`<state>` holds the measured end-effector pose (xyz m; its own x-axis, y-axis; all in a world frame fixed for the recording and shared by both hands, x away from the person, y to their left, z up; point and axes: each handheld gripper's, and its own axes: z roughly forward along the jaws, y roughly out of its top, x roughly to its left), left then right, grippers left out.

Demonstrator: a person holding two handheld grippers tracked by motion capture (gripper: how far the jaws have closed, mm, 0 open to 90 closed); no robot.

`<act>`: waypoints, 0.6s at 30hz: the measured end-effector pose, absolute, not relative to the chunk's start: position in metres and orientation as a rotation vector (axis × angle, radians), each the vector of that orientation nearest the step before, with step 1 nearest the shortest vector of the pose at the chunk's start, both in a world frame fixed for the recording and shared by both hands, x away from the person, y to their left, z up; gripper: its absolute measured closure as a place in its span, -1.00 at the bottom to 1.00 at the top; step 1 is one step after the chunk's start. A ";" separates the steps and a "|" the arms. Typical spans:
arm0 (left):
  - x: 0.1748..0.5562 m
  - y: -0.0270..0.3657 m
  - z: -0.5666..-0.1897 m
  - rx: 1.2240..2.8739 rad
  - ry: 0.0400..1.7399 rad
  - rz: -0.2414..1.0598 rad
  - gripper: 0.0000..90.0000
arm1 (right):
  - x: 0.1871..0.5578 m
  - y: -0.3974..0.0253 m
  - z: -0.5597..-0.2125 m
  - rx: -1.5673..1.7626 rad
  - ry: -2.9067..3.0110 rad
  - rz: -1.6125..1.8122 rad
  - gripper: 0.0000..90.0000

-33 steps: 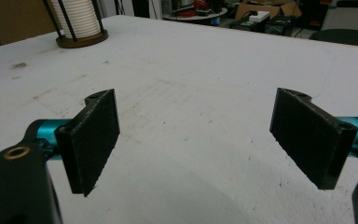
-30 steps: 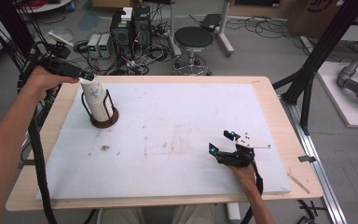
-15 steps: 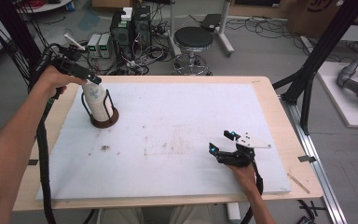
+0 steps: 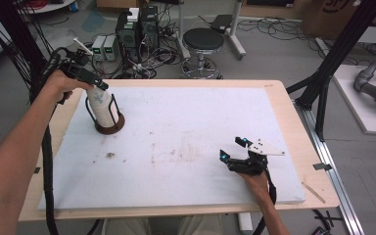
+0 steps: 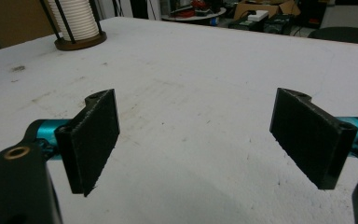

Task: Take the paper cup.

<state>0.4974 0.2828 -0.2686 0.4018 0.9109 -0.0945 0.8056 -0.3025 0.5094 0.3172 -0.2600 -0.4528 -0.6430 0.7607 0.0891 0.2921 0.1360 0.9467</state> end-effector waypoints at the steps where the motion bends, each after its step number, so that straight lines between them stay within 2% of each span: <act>1: 0.497 0.283 -0.268 2.184 1.462 0.292 -0.51 | 0.317 -0.260 -0.453 1.010 2.005 1.517 -0.65; 6: 0.497 0.282 -0.268 2.190 1.460 0.297 -0.49 | 0.317 -0.260 -0.453 1.006 2.006 1.512 -0.64; 10: 0.496 0.280 -0.268 2.197 1.444 0.301 -0.28 | 0.317 -0.260 -0.453 1.008 2.006 1.510 -0.64; 18: 0.493 0.280 -0.264 2.184 1.451 0.334 -0.24 | 0.316 -0.259 -0.453 1.010 2.009 1.507 -0.64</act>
<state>0.4935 0.2800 -0.2640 0.4041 0.9123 -0.0663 0.7918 -0.3125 0.5248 0.3164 -0.2593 -0.4527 -0.6416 0.7625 0.0839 0.2938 0.1432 0.9451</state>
